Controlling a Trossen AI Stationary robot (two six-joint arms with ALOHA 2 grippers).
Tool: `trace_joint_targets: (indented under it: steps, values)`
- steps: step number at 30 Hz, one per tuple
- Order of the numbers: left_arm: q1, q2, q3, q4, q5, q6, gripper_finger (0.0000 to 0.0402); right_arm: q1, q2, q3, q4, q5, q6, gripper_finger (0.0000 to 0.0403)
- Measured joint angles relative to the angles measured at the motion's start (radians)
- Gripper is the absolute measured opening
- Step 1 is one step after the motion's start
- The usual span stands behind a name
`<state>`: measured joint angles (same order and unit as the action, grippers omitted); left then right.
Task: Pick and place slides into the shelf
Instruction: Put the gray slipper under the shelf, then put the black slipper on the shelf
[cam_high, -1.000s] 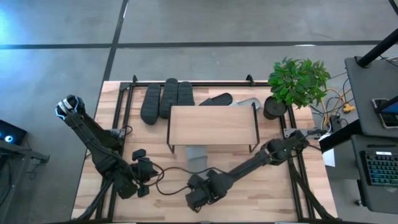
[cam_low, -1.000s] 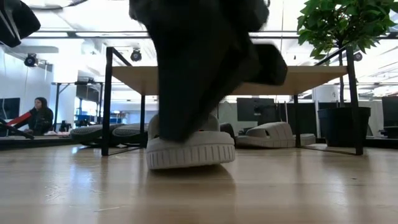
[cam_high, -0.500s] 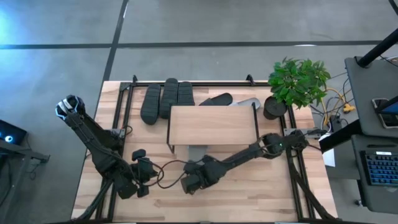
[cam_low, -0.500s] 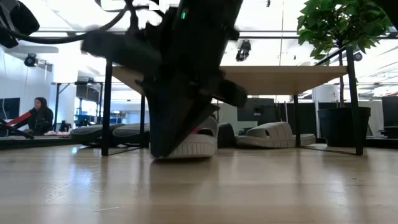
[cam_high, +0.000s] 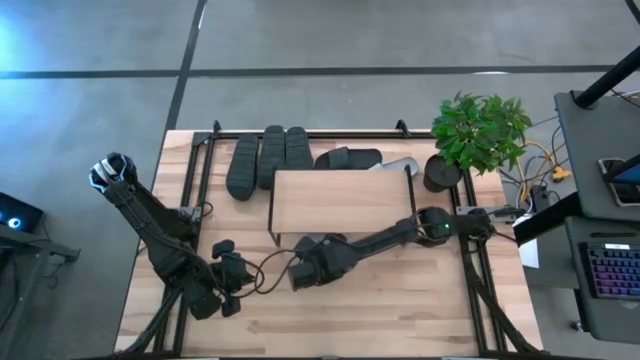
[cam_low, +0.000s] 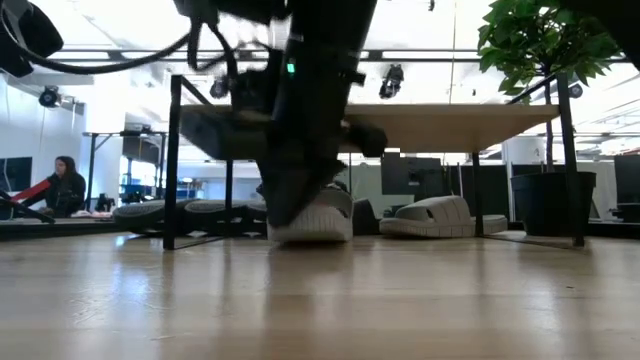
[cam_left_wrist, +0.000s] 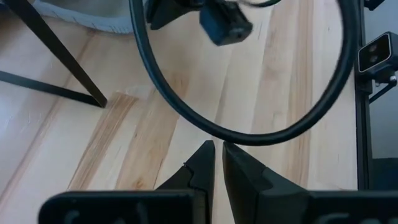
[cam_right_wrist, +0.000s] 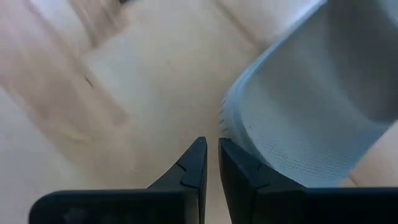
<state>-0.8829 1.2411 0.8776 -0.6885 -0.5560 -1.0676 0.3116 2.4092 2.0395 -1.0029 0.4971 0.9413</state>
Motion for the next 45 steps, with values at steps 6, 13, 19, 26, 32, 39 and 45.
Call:
trace_joint_targets:
  steps: [6, 13, 19, 26, 32, 39, 45]
  values:
    - [0.0, 0.0, 0.0, 0.0, 0.0, 0.0, 0.0018, 0.041, -0.053, 0.075, -0.004, -0.058, -0.015, 0.0034]
    - [0.0, 0.0, 0.002, -0.001, -0.002, 0.008, 0.0018, 0.063, -0.071, 0.129, -0.008, -0.244, -0.034, 0.0034]
    - [0.0, 0.0, 0.001, -0.004, -0.002, 0.008, 0.0018, 0.067, -0.038, 0.085, -0.003, -0.27, -0.008, 0.0034]
    - [-0.002, 0.0, 0.0, -0.012, 0.003, 0.01, 0.0018, 0.065, 0.024, 0.065, 0.018, -0.288, -0.018, 0.0034]
    - [-0.002, 0.0, -0.001, -0.01, 0.002, 0.028, 0.0018, 0.081, 0.008, 0.062, 0.051, -0.318, -0.002, 0.0034]
    - [-0.001, 0.0, -0.002, -0.011, 0.001, 0.036, 0.0018, 0.141, -0.045, 0.062, 0.138, -0.479, -0.03, 0.0034]
    - [-0.001, 0.0, -0.002, -0.011, 0.001, 0.025, 0.0018, 0.145, -0.092, 0.062, 0.107, -0.435, -0.022, 0.0034]
